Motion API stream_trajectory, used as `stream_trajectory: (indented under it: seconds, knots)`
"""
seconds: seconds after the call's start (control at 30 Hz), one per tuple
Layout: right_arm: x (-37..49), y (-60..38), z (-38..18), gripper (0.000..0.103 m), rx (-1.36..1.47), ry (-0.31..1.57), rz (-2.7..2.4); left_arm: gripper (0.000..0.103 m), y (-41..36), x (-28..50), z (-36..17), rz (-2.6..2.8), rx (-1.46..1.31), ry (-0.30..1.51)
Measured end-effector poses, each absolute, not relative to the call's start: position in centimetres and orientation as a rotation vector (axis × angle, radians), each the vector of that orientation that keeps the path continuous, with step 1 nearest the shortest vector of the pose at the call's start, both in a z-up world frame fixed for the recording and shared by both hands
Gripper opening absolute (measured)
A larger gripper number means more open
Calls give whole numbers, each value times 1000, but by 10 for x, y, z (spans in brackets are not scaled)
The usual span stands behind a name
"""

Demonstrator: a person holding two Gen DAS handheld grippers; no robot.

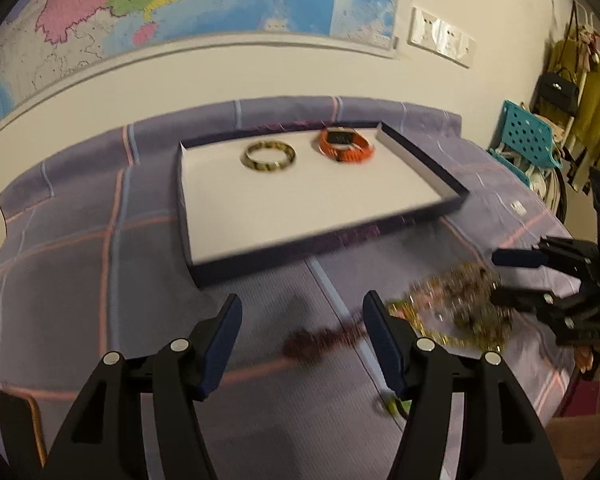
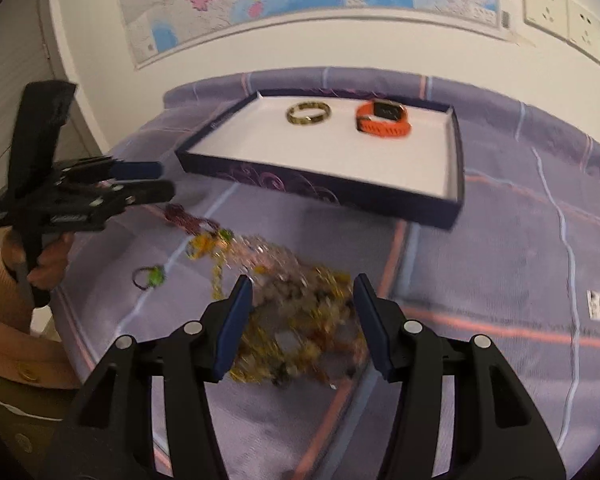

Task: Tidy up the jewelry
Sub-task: 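Move the right gripper back to the pile and grasp the beaded flower bracelet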

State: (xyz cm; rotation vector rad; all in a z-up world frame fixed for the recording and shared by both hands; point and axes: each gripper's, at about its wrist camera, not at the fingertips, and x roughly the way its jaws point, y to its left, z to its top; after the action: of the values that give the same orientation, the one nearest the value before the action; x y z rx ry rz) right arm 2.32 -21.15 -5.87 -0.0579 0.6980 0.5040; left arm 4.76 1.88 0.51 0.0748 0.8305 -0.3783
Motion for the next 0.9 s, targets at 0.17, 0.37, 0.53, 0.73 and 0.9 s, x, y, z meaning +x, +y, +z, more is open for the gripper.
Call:
stream_trajectory:
  seconds: [0.17, 0.37, 0.53, 0.73, 0.9]
  knots:
    - [26, -213, -67, 44, -65, 718, 485, 64, 12, 36, -4, -399, 86, 846]
    - [24, -201, -71, 19, -142, 710, 460, 65, 5, 29, -8, -415, 86, 854]
    - [19, -215, -56, 10, -92, 677, 467, 65, 7, 29, -10, -411, 67, 863]
    - [14, -236, -30, 10, 15, 621, 494, 65, 8, 28, -7, -413, 63, 856]
    - [6, -245, -3, 10, 65, 551, 527, 65, 6, 26, -4, -424, 70, 847]
